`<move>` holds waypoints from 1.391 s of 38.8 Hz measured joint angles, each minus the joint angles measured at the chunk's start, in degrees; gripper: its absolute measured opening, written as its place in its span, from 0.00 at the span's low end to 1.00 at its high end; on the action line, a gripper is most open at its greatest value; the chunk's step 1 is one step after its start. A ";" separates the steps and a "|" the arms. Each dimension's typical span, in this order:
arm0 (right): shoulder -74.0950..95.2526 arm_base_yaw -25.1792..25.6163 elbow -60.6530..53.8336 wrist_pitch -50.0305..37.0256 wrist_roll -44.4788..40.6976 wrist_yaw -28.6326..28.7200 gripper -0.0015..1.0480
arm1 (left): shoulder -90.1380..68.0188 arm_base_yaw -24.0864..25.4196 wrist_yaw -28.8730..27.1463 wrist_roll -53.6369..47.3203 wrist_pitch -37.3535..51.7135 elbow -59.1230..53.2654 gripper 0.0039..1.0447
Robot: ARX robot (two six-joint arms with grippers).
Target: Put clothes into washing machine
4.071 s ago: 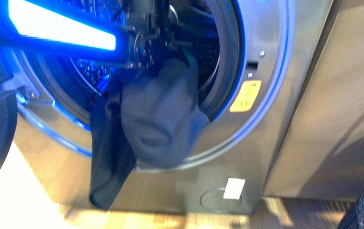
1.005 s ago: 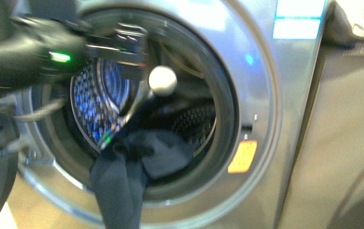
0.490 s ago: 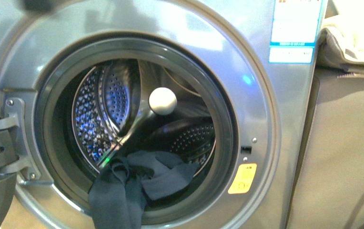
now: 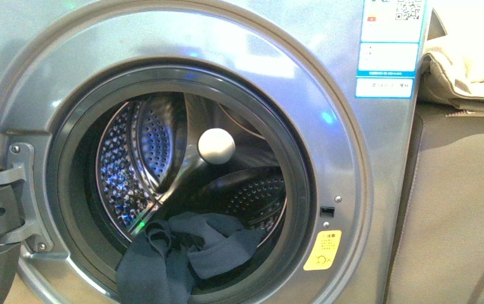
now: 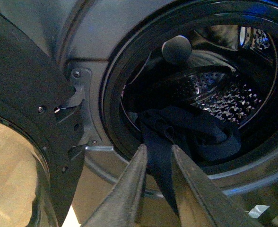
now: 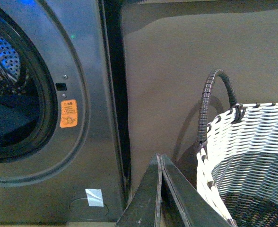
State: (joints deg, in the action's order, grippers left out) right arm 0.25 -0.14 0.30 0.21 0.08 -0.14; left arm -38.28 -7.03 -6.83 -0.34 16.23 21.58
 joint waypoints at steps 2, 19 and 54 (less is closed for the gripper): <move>0.00 0.00 0.00 0.00 0.00 0.00 0.02 | 2.01 0.72 0.96 0.07 0.92 -2.60 0.07; 0.00 0.00 0.00 0.00 0.02 0.00 0.02 | 12.09 6.91 6.80 0.39 2.01 -13.75 0.03; 0.00 0.00 0.00 0.00 0.00 0.00 0.02 | 28.04 6.91 6.82 0.42 -5.68 -21.14 0.03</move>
State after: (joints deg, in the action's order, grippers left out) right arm 0.25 -0.14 0.30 0.21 0.08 -0.14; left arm -10.24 -0.12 -0.01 0.08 10.55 0.45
